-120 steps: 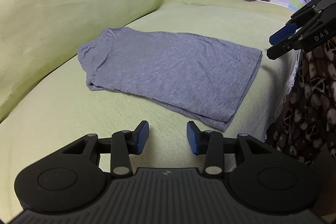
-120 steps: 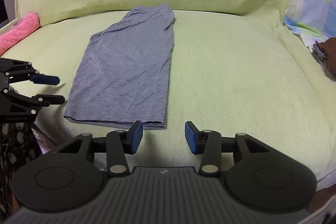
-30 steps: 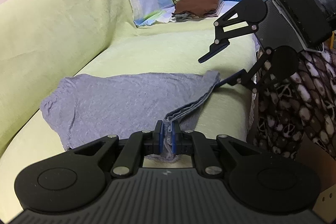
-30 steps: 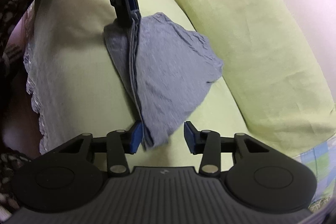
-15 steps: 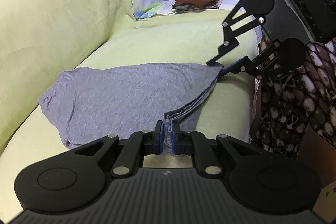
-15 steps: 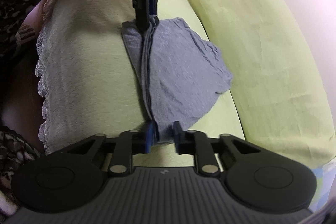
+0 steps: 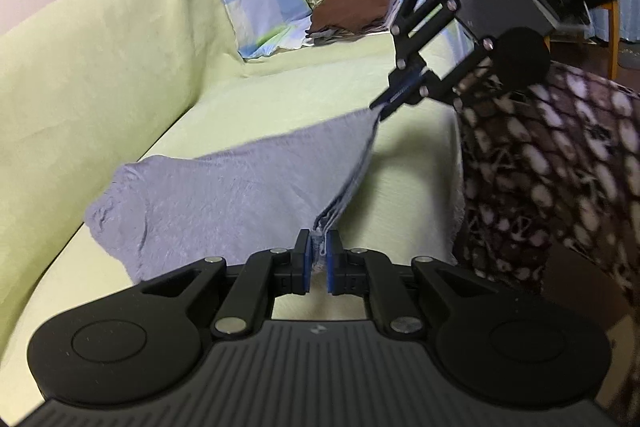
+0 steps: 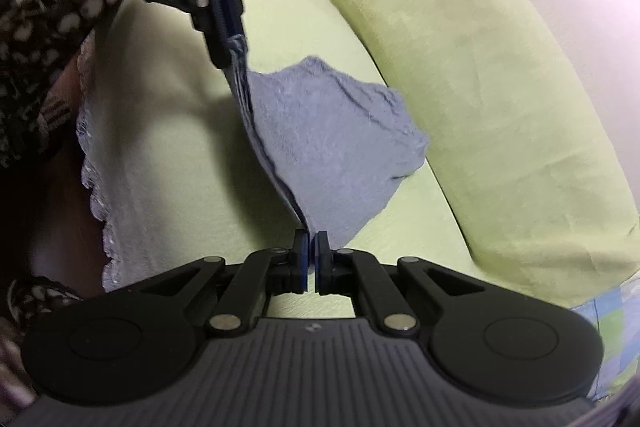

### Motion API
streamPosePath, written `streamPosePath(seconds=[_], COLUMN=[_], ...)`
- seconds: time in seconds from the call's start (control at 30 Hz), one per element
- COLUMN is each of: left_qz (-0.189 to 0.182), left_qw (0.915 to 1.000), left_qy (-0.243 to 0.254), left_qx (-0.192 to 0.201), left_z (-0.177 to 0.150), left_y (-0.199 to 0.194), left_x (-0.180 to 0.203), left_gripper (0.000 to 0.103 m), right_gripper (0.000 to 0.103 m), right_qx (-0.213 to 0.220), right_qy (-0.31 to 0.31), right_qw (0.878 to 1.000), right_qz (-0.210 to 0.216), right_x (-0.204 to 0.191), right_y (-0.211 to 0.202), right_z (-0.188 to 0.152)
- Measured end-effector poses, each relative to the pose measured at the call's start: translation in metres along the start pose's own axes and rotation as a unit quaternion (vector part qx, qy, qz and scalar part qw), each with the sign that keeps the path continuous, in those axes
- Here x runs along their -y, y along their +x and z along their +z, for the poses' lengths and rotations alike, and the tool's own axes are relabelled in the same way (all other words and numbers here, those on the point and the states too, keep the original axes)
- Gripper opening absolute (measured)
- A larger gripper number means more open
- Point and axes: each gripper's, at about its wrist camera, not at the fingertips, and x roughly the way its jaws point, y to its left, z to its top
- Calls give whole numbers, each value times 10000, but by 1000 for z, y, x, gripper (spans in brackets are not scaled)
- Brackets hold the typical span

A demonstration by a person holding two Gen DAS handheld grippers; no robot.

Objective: Fold clothes

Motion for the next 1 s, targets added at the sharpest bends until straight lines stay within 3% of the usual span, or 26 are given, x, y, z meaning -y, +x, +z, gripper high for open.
streamPosePath(seconds=[0.3, 0.5, 0.63, 0.8, 1.0], left_qz=[-187, -200, 305, 943, 1142], left_qw=[9996, 9995, 9993, 9954, 9921], left_qy=[-113, -134, -193, -166, -510], left_qx=[-163, -221, -10, 107, -73], left_z=[-11, -8, 12, 41, 43], left_y=[-45, -52, -50, -26, 27], left_x=[47, 50, 10, -64, -154], left_gripper=[7, 7, 7, 7, 7], right_gripper=[0, 0, 0, 0, 0], right_qx=[-27, -56, 36, 255, 236], right_qy=[146, 99, 30, 216, 486], right_qw=[9995, 9990, 9996, 9994, 9984], right_qz=[295, 441, 282, -66, -143], right_x=[-33, -38, -13, 59, 135], right_y=[-57, -82, -75, -39, 42], right_z=[10, 16, 25, 46, 68])
